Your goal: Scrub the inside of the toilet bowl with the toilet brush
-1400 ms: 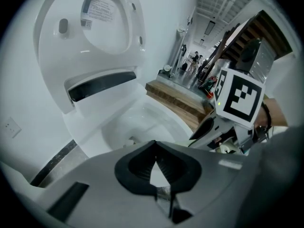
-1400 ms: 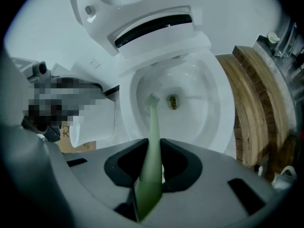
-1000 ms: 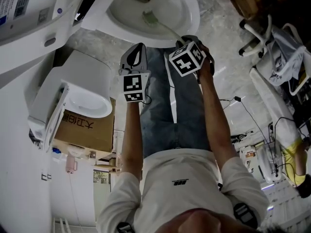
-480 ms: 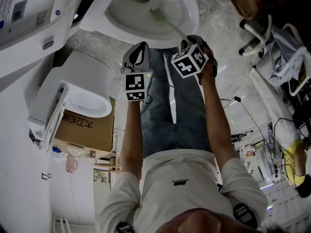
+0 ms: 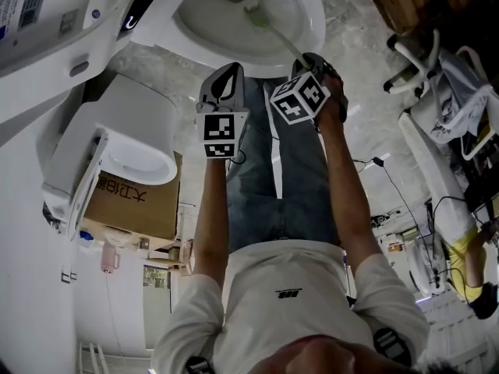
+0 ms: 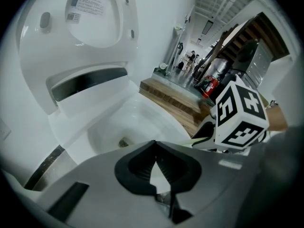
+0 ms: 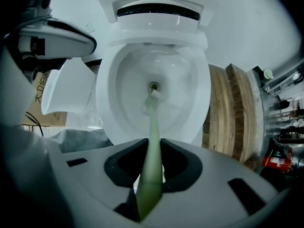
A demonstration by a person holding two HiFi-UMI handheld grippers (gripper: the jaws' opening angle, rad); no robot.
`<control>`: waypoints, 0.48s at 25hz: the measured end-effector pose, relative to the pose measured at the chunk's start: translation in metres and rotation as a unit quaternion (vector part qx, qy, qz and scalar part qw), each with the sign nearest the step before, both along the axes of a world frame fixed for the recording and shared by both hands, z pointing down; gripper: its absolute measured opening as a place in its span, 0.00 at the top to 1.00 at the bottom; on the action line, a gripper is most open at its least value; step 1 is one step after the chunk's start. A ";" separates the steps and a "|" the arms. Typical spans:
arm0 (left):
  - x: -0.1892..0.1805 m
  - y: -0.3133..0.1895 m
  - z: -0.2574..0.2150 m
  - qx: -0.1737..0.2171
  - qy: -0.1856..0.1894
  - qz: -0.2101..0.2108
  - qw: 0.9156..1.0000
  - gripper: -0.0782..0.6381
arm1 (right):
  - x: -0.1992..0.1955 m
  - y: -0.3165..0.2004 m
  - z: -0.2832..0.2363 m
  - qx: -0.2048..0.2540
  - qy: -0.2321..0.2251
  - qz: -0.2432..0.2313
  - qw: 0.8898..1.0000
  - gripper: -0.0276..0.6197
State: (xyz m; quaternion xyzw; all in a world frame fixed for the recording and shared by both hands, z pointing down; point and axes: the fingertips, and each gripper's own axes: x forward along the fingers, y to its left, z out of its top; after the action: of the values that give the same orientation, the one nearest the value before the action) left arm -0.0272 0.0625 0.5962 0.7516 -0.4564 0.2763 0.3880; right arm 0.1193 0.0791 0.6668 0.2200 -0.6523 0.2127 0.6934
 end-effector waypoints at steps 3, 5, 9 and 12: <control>-0.003 -0.002 0.002 -0.002 0.001 -0.002 1.000 0.88 | -0.003 -0.003 0.007 -0.005 0.006 -0.009 1.000 0.85; -0.006 -0.002 0.003 -0.003 0.001 -0.005 1.000 0.88 | -0.005 -0.005 0.012 -0.010 0.011 -0.015 1.000 0.85; -0.014 -0.004 0.006 -0.006 0.002 -0.009 1.000 0.88 | -0.010 -0.008 0.023 -0.018 0.019 -0.028 0.999 0.85; -0.018 -0.006 0.007 -0.008 0.003 -0.013 1.000 0.88 | -0.015 -0.012 0.030 -0.024 0.024 -0.036 0.999 0.85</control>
State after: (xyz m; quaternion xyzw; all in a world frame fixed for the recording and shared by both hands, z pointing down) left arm -0.0457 0.0566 0.6036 0.7435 -0.4627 0.2724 0.3986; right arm 0.1047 0.0667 0.6972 0.1845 -0.6378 0.1978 0.7212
